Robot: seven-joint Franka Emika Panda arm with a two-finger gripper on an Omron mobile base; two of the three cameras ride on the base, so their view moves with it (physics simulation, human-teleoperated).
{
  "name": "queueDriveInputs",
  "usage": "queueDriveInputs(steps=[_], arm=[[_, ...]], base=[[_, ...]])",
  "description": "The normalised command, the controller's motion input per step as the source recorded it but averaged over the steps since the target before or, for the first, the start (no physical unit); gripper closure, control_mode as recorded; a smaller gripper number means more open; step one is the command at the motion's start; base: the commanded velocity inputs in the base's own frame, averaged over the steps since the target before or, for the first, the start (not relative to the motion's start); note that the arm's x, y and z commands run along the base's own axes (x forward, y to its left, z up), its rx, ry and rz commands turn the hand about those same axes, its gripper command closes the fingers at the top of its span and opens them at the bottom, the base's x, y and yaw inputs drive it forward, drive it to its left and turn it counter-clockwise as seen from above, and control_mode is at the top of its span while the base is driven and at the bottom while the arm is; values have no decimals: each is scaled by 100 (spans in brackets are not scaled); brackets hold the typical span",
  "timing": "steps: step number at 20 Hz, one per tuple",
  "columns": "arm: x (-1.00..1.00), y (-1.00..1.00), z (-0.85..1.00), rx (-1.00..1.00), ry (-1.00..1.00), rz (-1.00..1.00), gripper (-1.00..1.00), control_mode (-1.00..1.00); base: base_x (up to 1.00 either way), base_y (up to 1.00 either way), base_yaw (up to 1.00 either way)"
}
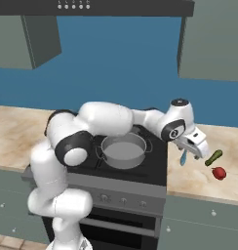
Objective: Put the bell pepper and squash in the pot. Retrieve the spatula and lightly stir the vegetables in the pot.
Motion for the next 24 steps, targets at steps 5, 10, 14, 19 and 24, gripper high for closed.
queueDriveInputs(steps=[5,10,14,19,24], arm=[[37,-95,-25,5,8,-4,-100,-100],[-9,-53,1,8,0,1,-100,-100],[-16,-6,12,2,3,8,-100,-100],[0,2,-31,0,7,22,-100,-100],[3,2,-51,0,0,33,-100,-100]], base=[[0,0,0],[0,0,0],[0,0,0],[0,0,0],[0,0,0]])
